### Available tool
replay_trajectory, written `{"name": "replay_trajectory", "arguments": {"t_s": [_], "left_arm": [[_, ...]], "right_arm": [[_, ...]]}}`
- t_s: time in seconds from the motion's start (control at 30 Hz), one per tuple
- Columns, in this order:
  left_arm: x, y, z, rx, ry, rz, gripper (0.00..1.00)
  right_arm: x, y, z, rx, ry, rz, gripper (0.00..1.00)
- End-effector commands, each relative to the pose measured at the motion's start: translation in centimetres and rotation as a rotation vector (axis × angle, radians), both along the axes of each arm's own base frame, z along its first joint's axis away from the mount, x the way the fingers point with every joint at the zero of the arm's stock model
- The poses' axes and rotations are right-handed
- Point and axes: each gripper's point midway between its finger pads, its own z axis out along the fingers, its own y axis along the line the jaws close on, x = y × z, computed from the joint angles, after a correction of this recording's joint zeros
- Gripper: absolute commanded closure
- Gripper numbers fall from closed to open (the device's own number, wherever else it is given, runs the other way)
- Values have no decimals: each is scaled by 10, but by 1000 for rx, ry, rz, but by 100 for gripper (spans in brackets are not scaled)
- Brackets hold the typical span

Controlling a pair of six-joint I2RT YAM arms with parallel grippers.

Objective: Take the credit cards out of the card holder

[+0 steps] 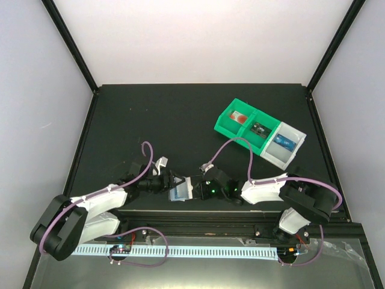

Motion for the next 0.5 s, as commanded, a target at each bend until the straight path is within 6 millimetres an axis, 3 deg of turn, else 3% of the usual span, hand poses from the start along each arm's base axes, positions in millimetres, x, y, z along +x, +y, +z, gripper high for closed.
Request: {"name": "replay_trajectory", "arguments": {"t_s": [0.0, 0.33, 0.47], "left_arm": [[8, -4, 12, -6, -31, 10, 35], [12, -26, 22, -38, -32, -46, 38], [13, -40, 31, -55, -40, -61, 39]], "right_arm": [[-3, -8, -7, -22, 5, -15, 76], [5, -15, 22, -47, -86, -4, 72], [14, -35, 31, -110, -142, -67, 70]]}}
